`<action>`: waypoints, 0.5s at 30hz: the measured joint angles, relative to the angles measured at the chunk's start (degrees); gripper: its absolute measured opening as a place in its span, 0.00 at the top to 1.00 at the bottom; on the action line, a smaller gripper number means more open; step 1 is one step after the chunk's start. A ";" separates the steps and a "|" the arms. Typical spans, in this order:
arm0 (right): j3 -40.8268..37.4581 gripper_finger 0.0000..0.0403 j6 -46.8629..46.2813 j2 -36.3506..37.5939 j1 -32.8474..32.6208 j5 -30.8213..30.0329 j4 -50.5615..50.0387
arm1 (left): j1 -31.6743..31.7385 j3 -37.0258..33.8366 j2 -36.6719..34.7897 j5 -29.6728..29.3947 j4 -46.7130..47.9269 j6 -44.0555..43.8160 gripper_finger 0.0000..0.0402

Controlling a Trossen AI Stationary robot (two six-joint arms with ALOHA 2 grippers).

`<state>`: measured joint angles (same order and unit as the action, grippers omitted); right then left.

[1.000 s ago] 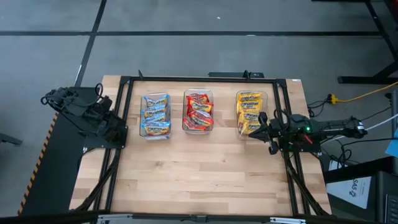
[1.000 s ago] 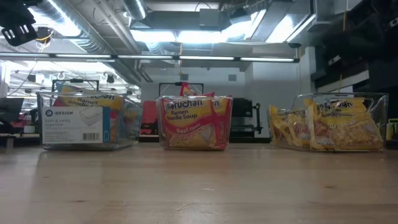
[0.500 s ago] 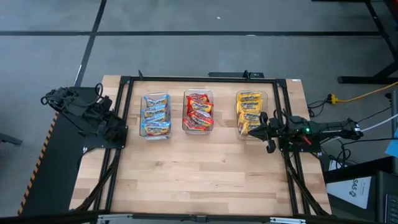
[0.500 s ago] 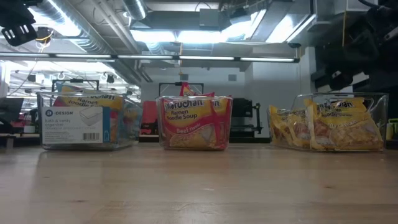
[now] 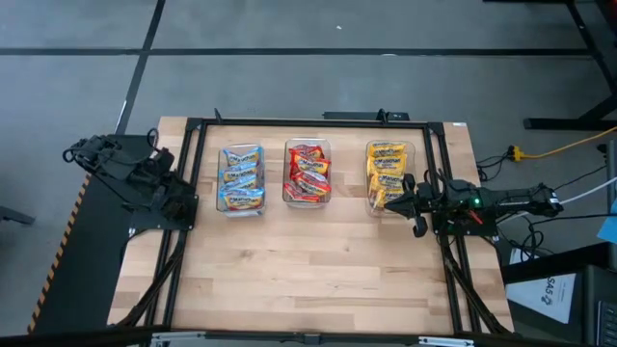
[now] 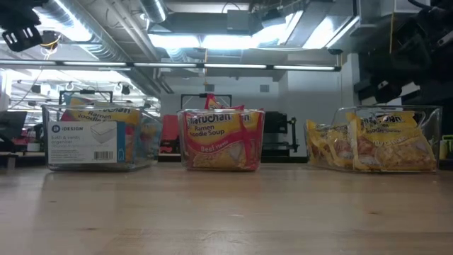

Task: Sort Maruchan noodles
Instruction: Return to home position

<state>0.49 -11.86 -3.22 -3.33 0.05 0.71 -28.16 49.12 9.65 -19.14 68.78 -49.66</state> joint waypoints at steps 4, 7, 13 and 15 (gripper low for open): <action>0.00 0.95 -0.02 0.00 0.00 -0.03 -0.02 | 0.01 -7.01 -3.86 -5.77 -16.86 10.47 0.94; 0.00 0.95 -0.02 0.00 0.00 -0.09 -0.02 | 0.01 -17.28 -9.68 -1.29 -40.91 27.34 0.94; 0.02 0.95 -0.07 -0.38 0.00 -0.17 -0.10 | 0.41 -28.11 -7.13 5.21 -64.73 47.30 0.94; 0.02 0.95 -0.05 -0.74 -0.01 -0.21 -0.01 | 1.54 -32.20 -8.01 5.84 -68.07 50.45 0.94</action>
<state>0.51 -11.91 -3.97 -3.34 -0.16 0.70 -26.63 16.92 1.64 -13.30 0.71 0.79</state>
